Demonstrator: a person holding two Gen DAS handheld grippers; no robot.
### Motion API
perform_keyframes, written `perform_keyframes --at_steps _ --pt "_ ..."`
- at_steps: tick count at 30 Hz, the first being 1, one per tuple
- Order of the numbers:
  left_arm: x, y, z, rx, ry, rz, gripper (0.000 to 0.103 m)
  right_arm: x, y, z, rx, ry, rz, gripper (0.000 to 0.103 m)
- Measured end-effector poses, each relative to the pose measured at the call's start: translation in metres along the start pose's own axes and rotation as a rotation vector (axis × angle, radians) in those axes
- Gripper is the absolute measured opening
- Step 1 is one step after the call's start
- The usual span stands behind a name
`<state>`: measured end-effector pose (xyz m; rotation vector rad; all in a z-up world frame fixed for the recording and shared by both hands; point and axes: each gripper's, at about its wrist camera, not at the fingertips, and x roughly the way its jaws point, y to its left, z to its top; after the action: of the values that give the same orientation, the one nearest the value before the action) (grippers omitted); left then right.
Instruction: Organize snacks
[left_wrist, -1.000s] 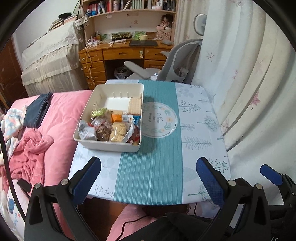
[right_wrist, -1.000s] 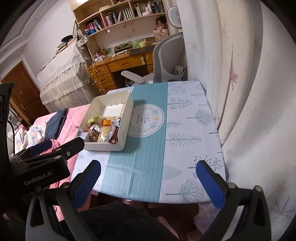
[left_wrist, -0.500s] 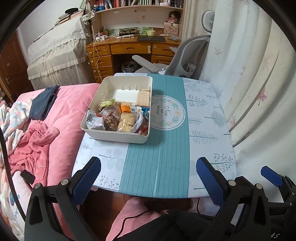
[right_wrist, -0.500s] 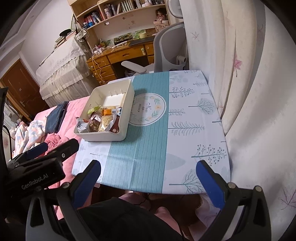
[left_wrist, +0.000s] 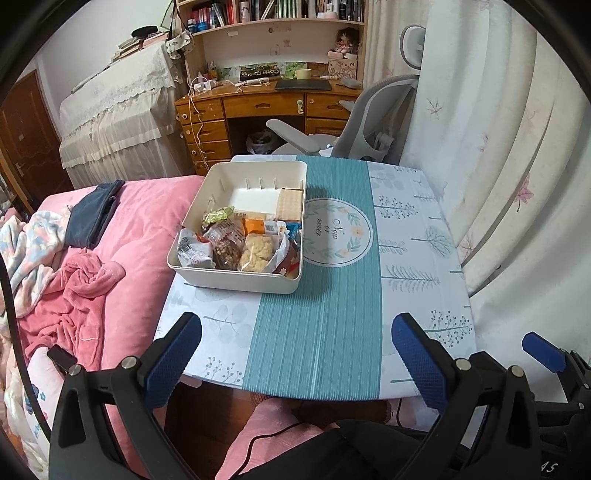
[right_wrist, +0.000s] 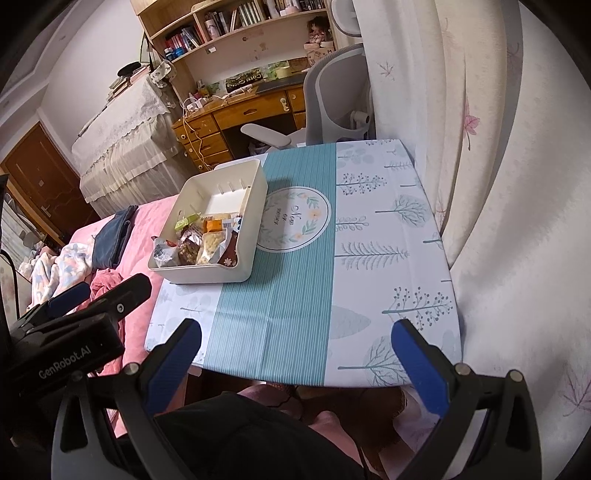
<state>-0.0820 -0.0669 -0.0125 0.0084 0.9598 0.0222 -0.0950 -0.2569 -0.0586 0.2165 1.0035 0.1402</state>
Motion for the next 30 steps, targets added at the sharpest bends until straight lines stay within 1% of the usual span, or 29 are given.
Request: perform_keyframes --at_steps 5,15,30 --pt "0.003 -0.001 0.004 0.0 0.004 0.015 0.102 0.003 -0.002 0.003 0.003 0.009 0.012 0.103" --pt "0.008 -0.002 0.008 0.002 0.01 0.017 0.102 0.005 -0.003 0.005 0.005 0.012 0.013 0.103" --pt "0.02 -0.004 0.009 0.01 0.041 0.029 0.102 0.024 -0.018 0.014 0.021 0.067 0.022 0.103"
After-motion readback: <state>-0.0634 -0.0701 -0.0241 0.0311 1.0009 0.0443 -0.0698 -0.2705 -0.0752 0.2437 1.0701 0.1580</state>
